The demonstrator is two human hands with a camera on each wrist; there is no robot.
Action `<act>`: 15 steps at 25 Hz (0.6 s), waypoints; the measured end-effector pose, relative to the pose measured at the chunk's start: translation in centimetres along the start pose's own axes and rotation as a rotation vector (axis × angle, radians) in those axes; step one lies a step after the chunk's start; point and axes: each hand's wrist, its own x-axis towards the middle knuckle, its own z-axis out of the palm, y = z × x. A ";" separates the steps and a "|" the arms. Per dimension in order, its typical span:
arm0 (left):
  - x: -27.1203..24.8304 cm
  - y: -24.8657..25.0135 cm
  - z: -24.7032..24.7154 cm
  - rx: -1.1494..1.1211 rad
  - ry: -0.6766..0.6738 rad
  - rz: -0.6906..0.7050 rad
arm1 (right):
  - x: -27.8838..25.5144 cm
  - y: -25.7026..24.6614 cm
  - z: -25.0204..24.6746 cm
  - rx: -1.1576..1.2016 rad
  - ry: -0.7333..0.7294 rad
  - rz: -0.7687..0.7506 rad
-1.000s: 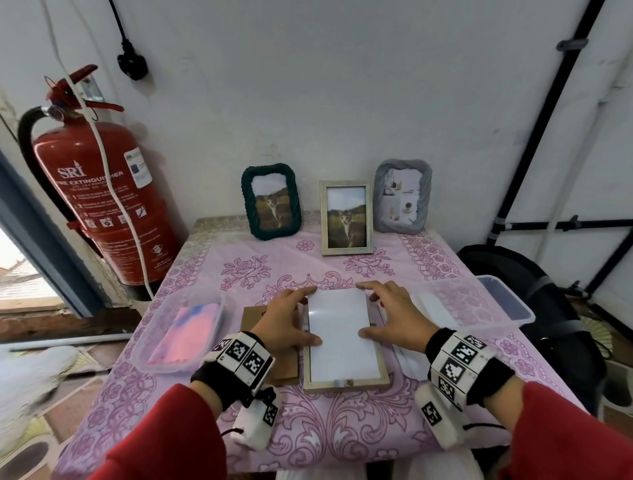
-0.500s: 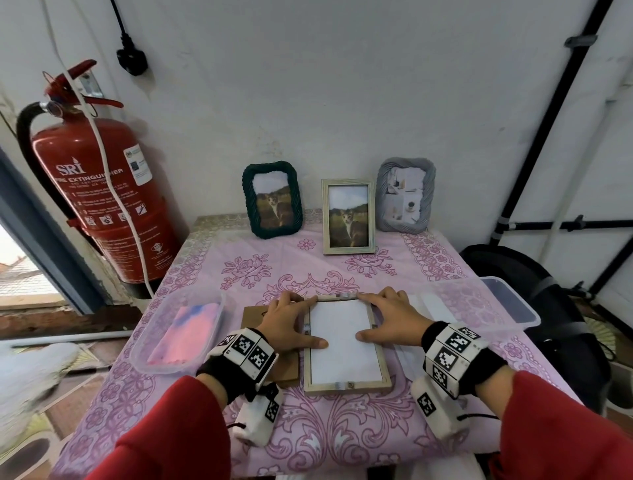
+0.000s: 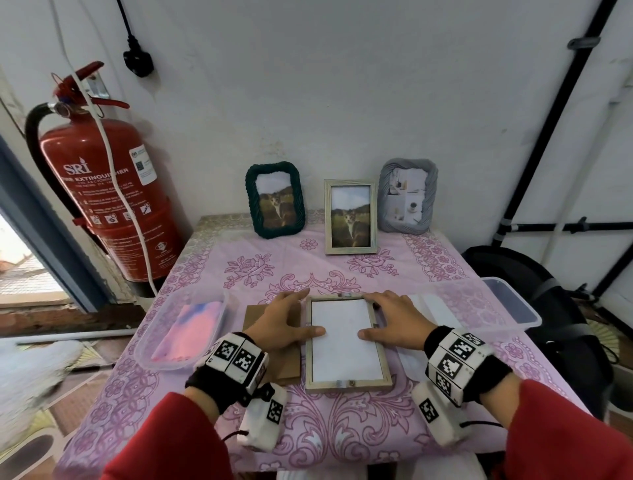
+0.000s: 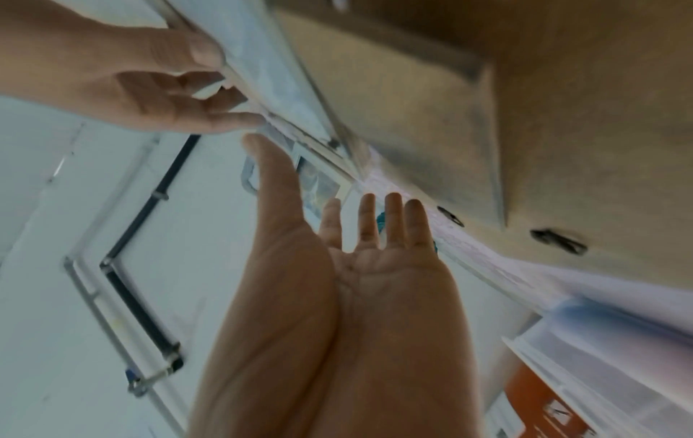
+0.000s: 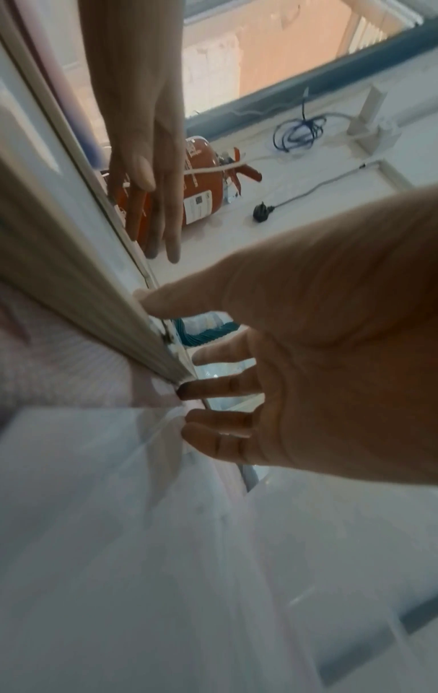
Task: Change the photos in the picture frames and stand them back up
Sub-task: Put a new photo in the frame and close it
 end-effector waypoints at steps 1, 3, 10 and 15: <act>-0.4 -0.3 -0.2 -0.050 0.052 -0.021 | -0.2 0.0 0.0 0.017 0.013 -0.021; -1.3 -1.2 -0.6 -0.105 0.149 -0.069 | -0.7 -0.3 -0.1 0.070 0.044 -0.075; -4.5 -3.7 -1.3 0.110 0.214 -0.234 | -2.1 -0.4 -0.5 0.148 -0.142 -0.120; -4.8 -3.5 -0.9 -0.126 0.268 -0.205 | -2.3 -0.4 -0.3 0.087 -0.163 -0.097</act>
